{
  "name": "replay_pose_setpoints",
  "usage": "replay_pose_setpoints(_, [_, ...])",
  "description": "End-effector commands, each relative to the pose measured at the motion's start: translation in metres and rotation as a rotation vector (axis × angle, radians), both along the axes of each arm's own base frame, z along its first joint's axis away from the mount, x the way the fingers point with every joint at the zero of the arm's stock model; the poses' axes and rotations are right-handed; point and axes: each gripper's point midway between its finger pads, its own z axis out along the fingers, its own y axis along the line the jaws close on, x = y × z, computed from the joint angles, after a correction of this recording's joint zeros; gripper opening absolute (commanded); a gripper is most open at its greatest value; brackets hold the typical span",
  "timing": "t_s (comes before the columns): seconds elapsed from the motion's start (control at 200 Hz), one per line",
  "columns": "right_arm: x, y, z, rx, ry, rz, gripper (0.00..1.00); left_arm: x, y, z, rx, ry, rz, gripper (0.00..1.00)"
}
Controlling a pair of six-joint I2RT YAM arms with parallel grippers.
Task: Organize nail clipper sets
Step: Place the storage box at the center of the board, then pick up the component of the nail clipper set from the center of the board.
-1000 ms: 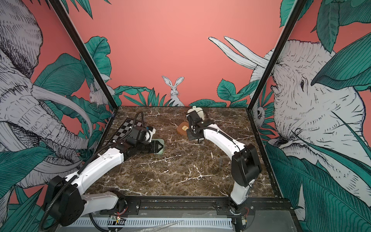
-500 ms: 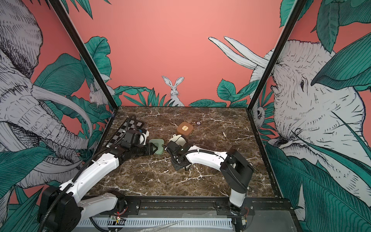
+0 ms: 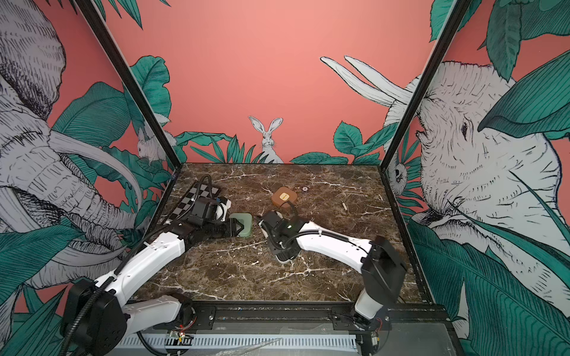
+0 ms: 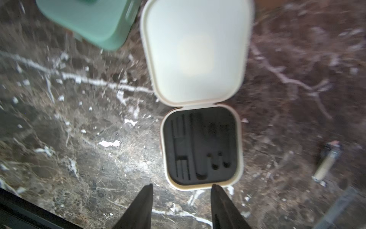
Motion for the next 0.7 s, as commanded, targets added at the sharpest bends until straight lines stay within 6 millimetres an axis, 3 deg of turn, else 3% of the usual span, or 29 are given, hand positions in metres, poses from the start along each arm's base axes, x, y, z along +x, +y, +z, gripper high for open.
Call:
replay_pose_setpoints(0.0, [-0.006,-0.093,-0.010,-0.109,0.048,-0.280,0.48,0.015,-0.017,0.017,-0.011,-0.082,-0.061,0.52])
replay_pose_setpoints(0.125, [-0.023,-0.160,-0.033,-0.095,0.137,-0.482,0.50,0.019,-0.046,0.016,-0.047,-0.091,-0.139,0.53])
replay_pose_setpoints(0.225, [-0.031,-0.187,-0.046,-0.089,0.190,-0.570,0.51,0.019,-0.071,0.016,-0.079,-0.106,-0.198,0.58])
replay_pose_setpoints(0.445, [-0.029,-0.199,-0.086,-0.099,0.316,-0.610,0.45,0.018,-0.108,0.020,-0.140,-0.118,-0.272,0.59])
replay_pose_setpoints(0.695, [-0.011,-0.198,-0.109,-0.064,0.366,-0.618,0.32,0.020,-0.120,0.019,-0.157,-0.104,-0.284,0.58])
